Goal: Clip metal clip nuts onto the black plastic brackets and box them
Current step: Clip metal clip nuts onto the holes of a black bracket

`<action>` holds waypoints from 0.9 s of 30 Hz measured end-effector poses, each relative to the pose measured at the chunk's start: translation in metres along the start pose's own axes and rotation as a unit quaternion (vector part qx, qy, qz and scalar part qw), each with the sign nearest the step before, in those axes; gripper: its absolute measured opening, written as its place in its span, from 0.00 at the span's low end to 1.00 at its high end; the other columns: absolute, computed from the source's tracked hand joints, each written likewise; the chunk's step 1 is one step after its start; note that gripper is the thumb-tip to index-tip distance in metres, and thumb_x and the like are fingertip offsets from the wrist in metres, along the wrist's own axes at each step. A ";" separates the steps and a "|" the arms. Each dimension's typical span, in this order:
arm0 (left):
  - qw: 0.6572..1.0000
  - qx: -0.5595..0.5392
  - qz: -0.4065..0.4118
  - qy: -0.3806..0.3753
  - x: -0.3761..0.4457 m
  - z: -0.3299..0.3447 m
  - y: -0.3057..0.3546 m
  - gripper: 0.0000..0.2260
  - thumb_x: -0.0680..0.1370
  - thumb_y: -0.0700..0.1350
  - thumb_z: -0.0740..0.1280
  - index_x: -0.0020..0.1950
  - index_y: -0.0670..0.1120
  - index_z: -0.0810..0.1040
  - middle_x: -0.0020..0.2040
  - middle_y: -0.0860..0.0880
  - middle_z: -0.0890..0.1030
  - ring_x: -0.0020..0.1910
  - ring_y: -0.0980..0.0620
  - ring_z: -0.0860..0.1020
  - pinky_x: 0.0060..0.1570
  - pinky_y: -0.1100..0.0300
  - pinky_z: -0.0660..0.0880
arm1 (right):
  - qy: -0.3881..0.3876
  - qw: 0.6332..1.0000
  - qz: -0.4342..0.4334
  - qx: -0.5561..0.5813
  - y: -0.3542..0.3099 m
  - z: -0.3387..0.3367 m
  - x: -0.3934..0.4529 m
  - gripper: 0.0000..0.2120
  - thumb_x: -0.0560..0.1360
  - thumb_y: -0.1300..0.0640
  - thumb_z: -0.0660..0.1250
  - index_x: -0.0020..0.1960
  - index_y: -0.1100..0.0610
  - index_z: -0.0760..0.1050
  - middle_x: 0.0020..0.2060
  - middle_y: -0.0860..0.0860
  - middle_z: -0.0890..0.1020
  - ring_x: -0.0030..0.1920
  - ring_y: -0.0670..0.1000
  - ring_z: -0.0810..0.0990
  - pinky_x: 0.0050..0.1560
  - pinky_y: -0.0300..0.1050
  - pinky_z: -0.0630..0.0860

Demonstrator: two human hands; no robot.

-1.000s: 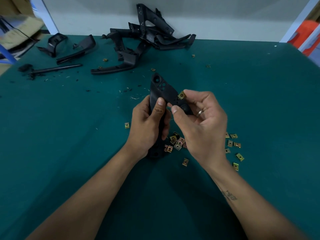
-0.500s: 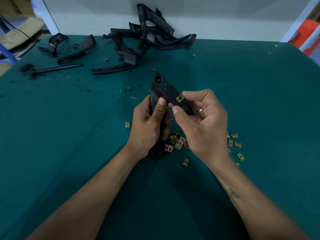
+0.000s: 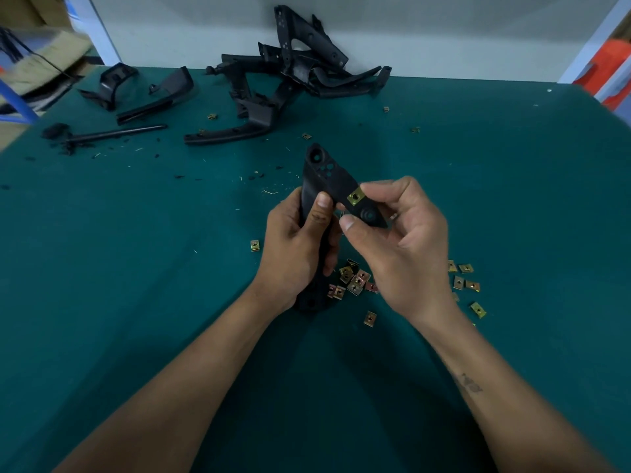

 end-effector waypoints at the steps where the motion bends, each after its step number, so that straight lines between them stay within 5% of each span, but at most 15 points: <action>1: 1.000 0.000 -0.005 -0.004 0.001 0.000 -0.002 0.15 0.86 0.48 0.60 0.47 0.38 0.72 0.31 0.47 0.74 0.21 0.47 0.69 0.20 0.59 0.67 | -0.016 1.000 0.007 0.007 0.000 -0.002 0.004 0.11 0.74 0.64 0.73 0.53 0.55 0.76 0.47 0.52 0.85 0.46 0.47 0.85 0.48 0.37 0.79; 4: 1.000 0.010 -0.011 -0.019 0.003 0.005 -0.003 0.14 0.86 0.48 0.60 0.48 0.38 0.70 0.31 0.49 0.75 0.20 0.47 0.69 0.21 0.60 0.67 | -0.026 0.999 -0.006 -0.016 -0.005 -0.025 0.018 0.03 0.76 0.61 0.71 0.49 0.55 0.79 0.42 0.46 0.85 0.43 0.43 0.81 0.47 0.35 0.76; 7: 1.000 0.010 -0.001 -0.003 0.005 -0.001 -0.001 0.14 0.86 0.50 0.60 0.45 0.43 0.70 0.32 0.49 0.74 0.21 0.48 0.70 0.22 0.60 0.68 | -0.011 0.989 0.000 -0.150 0.001 -0.057 0.028 0.07 0.77 0.61 0.71 0.43 0.51 0.83 0.37 0.45 0.85 0.39 0.41 0.81 0.43 0.33 0.74; 11: 0.998 -0.012 -0.004 0.055 0.010 -0.024 0.001 0.14 0.86 0.51 0.61 0.44 0.46 0.70 0.32 0.48 0.75 0.23 0.48 0.72 0.23 0.59 0.70 | -0.153 0.922 0.065 -0.348 0.033 -0.047 0.021 0.10 0.73 0.65 0.76 0.38 0.51 0.84 0.35 0.44 0.82 0.39 0.42 0.78 0.40 0.32 0.69; 16: 0.996 -0.026 -0.026 0.077 0.014 -0.030 -0.006 0.14 0.86 0.51 0.62 0.45 0.44 0.70 0.32 0.47 0.76 0.23 0.47 0.72 0.23 0.59 0.70 | -0.245 0.886 0.080 -0.386 0.043 -0.023 0.011 0.09 0.72 0.58 0.78 0.47 0.46 0.84 0.40 0.44 0.77 0.43 0.42 0.75 0.42 0.37 0.70; 19: 0.997 -0.020 -0.026 0.068 0.013 -0.029 -0.006 0.13 0.85 0.51 0.62 0.45 0.44 0.70 0.32 0.48 0.76 0.23 0.48 0.72 0.23 0.59 0.70 | -0.221 0.876 0.074 -0.423 0.039 -0.042 0.018 0.11 0.72 0.62 0.76 0.49 0.47 0.83 0.43 0.41 0.78 0.47 0.39 0.76 0.48 0.39 0.71; 23: 0.998 -0.013 -0.031 0.060 0.012 -0.027 -0.006 0.13 0.86 0.50 0.62 0.46 0.42 0.71 0.32 0.48 0.76 0.23 0.48 0.72 0.23 0.58 0.70 | -0.184 0.884 0.148 -0.404 0.044 -0.095 0.025 0.12 0.72 0.64 0.77 0.43 0.46 0.84 0.39 0.42 0.81 0.42 0.43 0.78 0.46 0.44 0.71; 27: 0.998 -0.009 -0.040 0.052 0.013 -0.024 -0.010 0.14 0.85 0.50 0.62 0.48 0.40 0.71 0.32 0.48 0.76 0.23 0.47 0.72 0.24 0.58 0.71 | -0.228 0.884 0.176 -0.368 0.053 -0.089 0.017 0.14 0.73 0.63 0.77 0.52 0.45 0.85 0.42 0.42 0.81 0.37 0.41 0.75 0.42 0.38 0.71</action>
Point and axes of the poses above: each hand's wrist, its own x-axis towards the middle knuckle, its own z-axis out of the palm, y = z × x, the point moved 10 cm from there along x, towards the middle knuckle
